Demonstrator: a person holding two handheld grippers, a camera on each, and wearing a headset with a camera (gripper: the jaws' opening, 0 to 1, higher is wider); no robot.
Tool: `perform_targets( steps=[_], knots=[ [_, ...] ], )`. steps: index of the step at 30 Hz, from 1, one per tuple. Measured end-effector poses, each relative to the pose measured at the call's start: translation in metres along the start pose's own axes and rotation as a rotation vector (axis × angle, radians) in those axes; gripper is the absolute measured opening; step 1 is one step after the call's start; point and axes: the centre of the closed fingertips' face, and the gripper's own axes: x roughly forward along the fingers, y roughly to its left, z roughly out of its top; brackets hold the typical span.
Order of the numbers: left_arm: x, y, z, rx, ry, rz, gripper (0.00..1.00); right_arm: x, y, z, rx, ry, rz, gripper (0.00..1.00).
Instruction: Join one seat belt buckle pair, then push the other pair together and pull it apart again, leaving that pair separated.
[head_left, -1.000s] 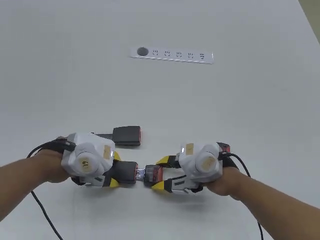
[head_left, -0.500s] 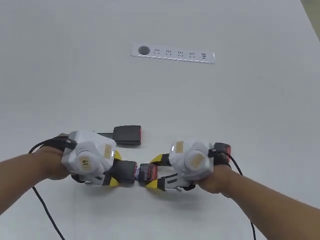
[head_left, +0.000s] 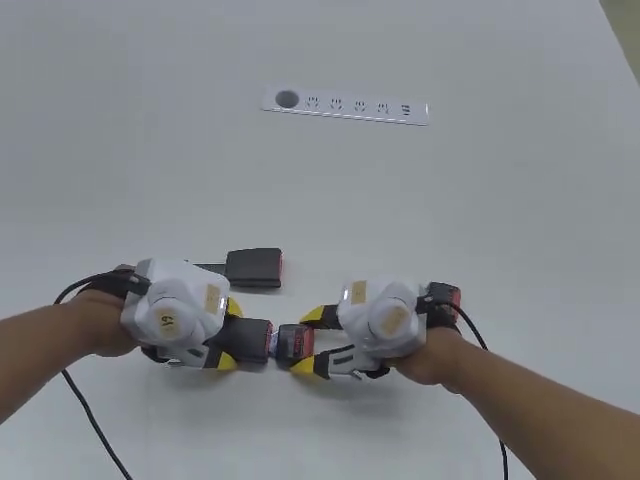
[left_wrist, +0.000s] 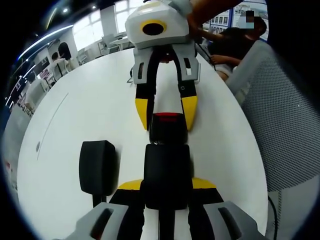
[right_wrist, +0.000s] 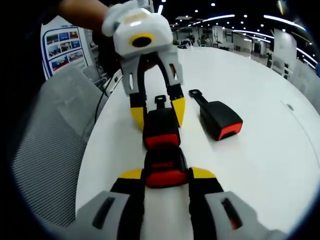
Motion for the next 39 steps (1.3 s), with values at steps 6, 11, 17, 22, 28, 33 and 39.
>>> perform_targets(
  steps=[6, 11, 17, 22, 28, 33, 39],
  knots=[
    [-0.0014, 0.0006, -0.0012, -0.004, -0.031, -0.004, 0.34, -0.0003, 0.0005, 0.0004, -0.007, -0.013, -0.003, 0.33],
    [-0.0023, 0.0001, -0.0008, -0.006, -0.083, 0.003, 0.34, -0.001, 0.0008, 0.0, -0.006, -0.049, -0.003, 0.33],
    [-0.0027, -0.0016, 0.001, -0.01, -0.14, -0.004, 0.34, -0.0029, 0.0013, -0.0003, -0.001, -0.102, -0.013, 0.33],
    [-0.0041, -0.0027, 0.0036, -0.02, -0.171, -0.008, 0.34, -0.004, 0.0011, 0.0003, 0.008, -0.148, -0.017, 0.33],
    [-0.0046, -0.0033, 0.0044, -0.034, -0.2, -0.006, 0.34, -0.0045, 0.0011, 0.0008, 0.014, -0.179, -0.009, 0.32],
    [-0.0049, -0.0042, 0.0052, -0.033, -0.205, -0.011, 0.33, -0.0042, 0.0011, 0.0005, 0.02, -0.197, -0.012, 0.32],
    [-0.0057, -0.0046, 0.0057, -0.031, -0.204, -0.016, 0.33, -0.0044, 0.0012, 0.0004, 0.037, -0.207, -0.021, 0.32]
  ],
)
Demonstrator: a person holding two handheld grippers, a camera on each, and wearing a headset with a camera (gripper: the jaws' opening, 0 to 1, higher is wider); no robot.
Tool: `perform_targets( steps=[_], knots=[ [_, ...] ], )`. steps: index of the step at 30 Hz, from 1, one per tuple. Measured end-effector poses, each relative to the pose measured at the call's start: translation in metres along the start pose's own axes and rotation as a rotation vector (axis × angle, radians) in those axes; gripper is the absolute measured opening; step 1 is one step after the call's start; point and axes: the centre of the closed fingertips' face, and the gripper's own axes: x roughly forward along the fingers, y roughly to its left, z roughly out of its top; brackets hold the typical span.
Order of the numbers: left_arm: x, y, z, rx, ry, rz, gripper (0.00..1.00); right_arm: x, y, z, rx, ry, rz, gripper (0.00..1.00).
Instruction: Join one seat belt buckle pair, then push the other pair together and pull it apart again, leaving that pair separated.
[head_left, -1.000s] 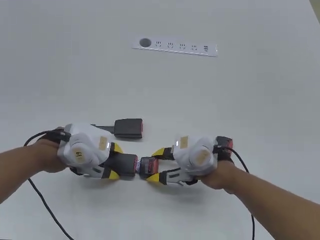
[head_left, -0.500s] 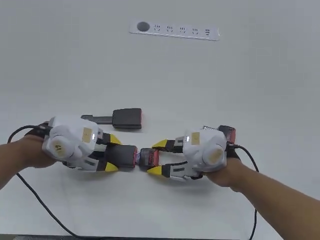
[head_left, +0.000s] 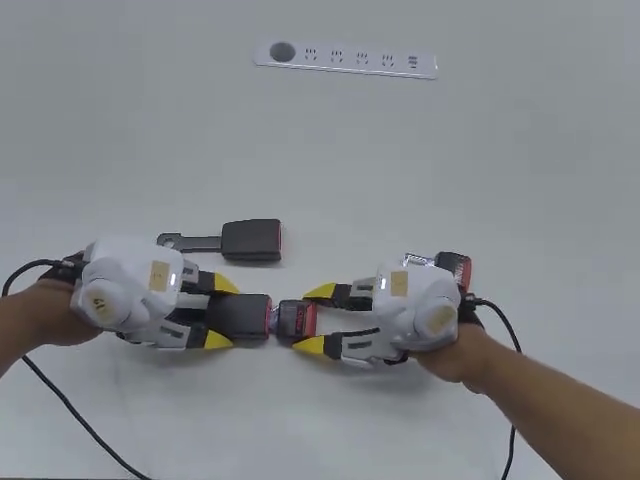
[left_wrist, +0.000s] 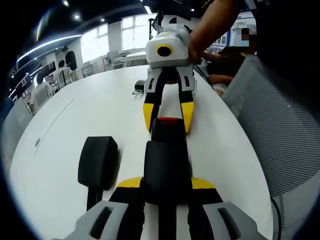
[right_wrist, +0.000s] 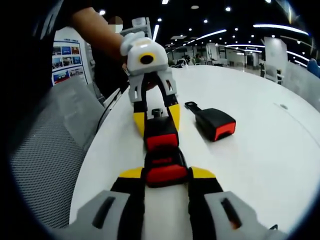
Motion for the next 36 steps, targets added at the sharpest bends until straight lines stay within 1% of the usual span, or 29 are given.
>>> perform_targets(
  steps=[5, 10, 15, 23, 36],
  knots=[
    [-0.0006, -0.0001, 0.0, -0.003, -0.001, 0.0, 0.33, 0.0002, 0.0005, 0.0008, -0.01, -0.002, -0.007, 0.32],
    [-0.0012, 0.0, -0.0005, -0.005, -0.001, 0.002, 0.33, 0.0003, 0.0, 0.0005, 0.003, -0.014, -0.018, 0.32],
    [-0.0017, 0.0003, -0.0013, -0.005, -0.002, 0.0, 0.33, 0.0007, 0.0001, 0.0001, 0.001, -0.011, -0.019, 0.32],
    [-0.0019, 0.0004, -0.0031, 0.0, 0.011, -0.011, 0.33, 0.0001, 0.0003, 0.0005, -0.004, -0.008, -0.021, 0.32],
    [-0.002, 0.0006, -0.0042, -0.004, 0.01, -0.007, 0.33, 0.0, 0.0001, 0.0002, -0.001, -0.009, -0.031, 0.32]
  ],
)
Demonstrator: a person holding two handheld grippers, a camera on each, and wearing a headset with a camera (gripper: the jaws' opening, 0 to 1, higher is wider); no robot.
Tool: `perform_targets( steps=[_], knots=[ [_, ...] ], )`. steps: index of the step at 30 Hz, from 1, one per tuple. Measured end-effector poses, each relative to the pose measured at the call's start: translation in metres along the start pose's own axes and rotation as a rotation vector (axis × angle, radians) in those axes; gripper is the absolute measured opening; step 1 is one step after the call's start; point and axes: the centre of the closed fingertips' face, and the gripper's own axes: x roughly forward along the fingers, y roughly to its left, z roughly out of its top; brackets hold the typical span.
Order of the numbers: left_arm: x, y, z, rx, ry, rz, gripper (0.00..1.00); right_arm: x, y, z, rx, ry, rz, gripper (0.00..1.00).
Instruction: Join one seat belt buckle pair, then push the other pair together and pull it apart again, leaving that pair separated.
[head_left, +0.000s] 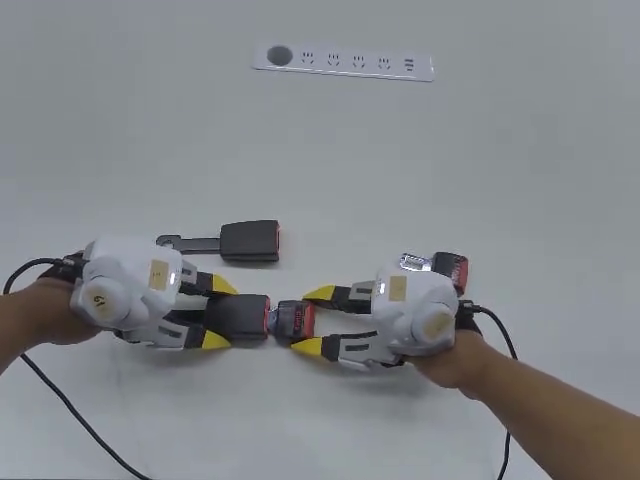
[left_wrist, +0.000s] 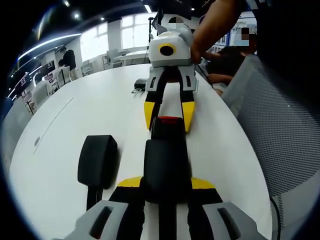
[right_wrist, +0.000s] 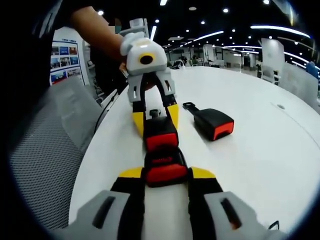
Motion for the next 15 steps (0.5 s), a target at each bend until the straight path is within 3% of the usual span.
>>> perform_targets(
  steps=[7, 15],
  knots=[
    [-0.0003, -0.0008, 0.0013, 0.002, 0.004, 0.007, 0.33, -0.0001, 0.0017, 0.0003, -0.012, 0.017, -0.011, 0.33],
    [0.0011, -0.0007, 0.0023, 0.017, 0.045, 0.0, 0.34, 0.0005, 0.0034, 0.0008, -0.001, 0.03, -0.012, 0.35]
  ],
)
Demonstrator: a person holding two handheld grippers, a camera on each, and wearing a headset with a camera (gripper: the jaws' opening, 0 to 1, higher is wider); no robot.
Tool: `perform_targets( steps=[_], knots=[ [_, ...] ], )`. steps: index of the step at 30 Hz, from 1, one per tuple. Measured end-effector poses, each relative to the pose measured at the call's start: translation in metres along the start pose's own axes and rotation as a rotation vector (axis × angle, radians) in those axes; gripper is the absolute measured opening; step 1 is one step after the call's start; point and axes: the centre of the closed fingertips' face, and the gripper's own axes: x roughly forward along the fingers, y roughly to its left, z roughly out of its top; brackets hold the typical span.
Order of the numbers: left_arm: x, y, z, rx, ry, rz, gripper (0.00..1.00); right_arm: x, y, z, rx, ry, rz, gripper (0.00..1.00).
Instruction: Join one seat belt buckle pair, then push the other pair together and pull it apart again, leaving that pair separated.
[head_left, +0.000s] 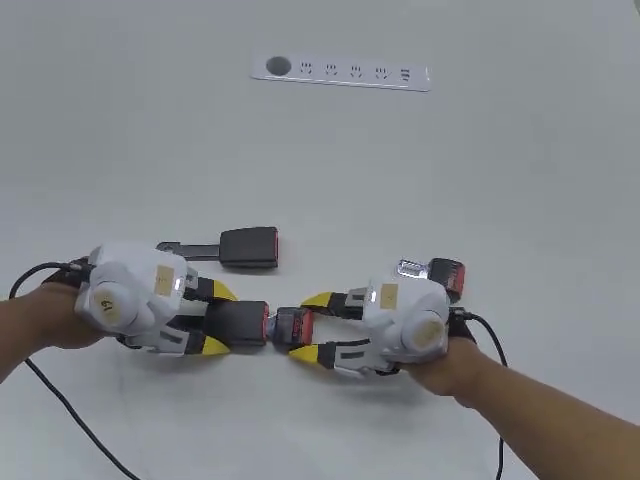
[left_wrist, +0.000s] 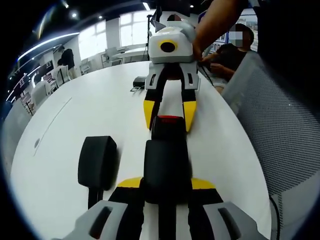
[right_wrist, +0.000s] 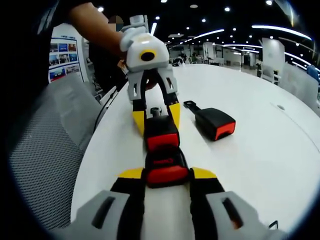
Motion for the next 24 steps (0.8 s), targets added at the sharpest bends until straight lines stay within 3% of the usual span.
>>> perform_targets(
  steps=[2, 3, 4, 5, 6, 8, 12, 15, 21, 24],
  knots=[
    [0.001, 0.0, 0.001, -0.011, 0.016, 0.007, 0.34, -0.001, 0.0, 0.001, 0.004, 0.012, -0.003, 0.36],
    [0.001, 0.0, 0.001, -0.009, 0.022, 0.013, 0.35, -0.003, -0.004, 0.003, 0.018, 0.028, -0.04, 0.37],
    [0.002, 0.0, 0.001, -0.018, 0.034, 0.029, 0.35, -0.003, -0.007, 0.006, 0.057, 0.024, -0.071, 0.44],
    [0.0, 0.001, 0.0, -0.04, 0.055, 0.045, 0.36, -0.004, -0.004, 0.016, 0.101, -0.021, -0.048, 0.54],
    [-0.001, 0.003, 0.001, -0.065, 0.047, 0.061, 0.38, -0.007, -0.005, 0.022, 0.115, -0.044, -0.051, 0.65],
    [-0.01, 0.006, 0.017, -0.136, -0.03, 0.082, 0.49, -0.014, -0.01, 0.026, 0.093, -0.057, -0.089, 0.79],
    [-0.026, 0.018, 0.036, -0.194, -0.105, 0.154, 0.75, -0.029, -0.009, 0.029, 0.138, -0.068, -0.129, 0.98],
    [-0.036, 0.027, 0.041, -0.217, -0.116, 0.205, 0.82, -0.045, -0.013, 0.027, 0.126, -0.063, -0.18, 0.99],
    [-0.047, 0.024, 0.052, -0.211, -0.106, 0.239, 0.85, -0.08, -0.022, 0.025, 0.189, -0.101, -0.251, 0.99],
    [-0.053, 0.024, 0.058, -0.215, -0.114, 0.255, 0.86, -0.097, -0.031, 0.019, 0.194, -0.087, -0.29, 0.99]
  ],
)
